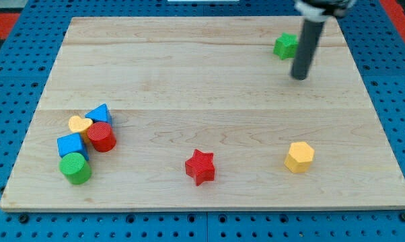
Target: Move the green star right into the red circle
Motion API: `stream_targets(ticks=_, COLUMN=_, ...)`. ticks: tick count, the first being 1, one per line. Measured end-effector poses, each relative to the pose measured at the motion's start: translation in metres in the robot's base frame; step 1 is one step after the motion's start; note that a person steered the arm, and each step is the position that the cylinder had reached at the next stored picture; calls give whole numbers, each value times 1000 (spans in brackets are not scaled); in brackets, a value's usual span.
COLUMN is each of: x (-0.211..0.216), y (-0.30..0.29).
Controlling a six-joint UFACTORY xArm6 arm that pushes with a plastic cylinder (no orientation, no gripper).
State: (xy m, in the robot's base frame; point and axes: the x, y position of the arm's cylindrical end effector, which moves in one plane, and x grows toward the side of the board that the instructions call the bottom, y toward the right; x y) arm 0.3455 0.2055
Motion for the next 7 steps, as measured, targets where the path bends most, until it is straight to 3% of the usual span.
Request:
stream_targets(ticks=1, x=-42, y=30)
stream_targets(ticks=2, x=-69, y=-35)
stream_targets(ticks=3, x=-113, y=-31)
stream_targets(ticks=4, x=-90, y=-123)
stream_targets(ticks=5, x=-57, y=-117)
stream_targets(ticks=7, x=-114, y=-35)
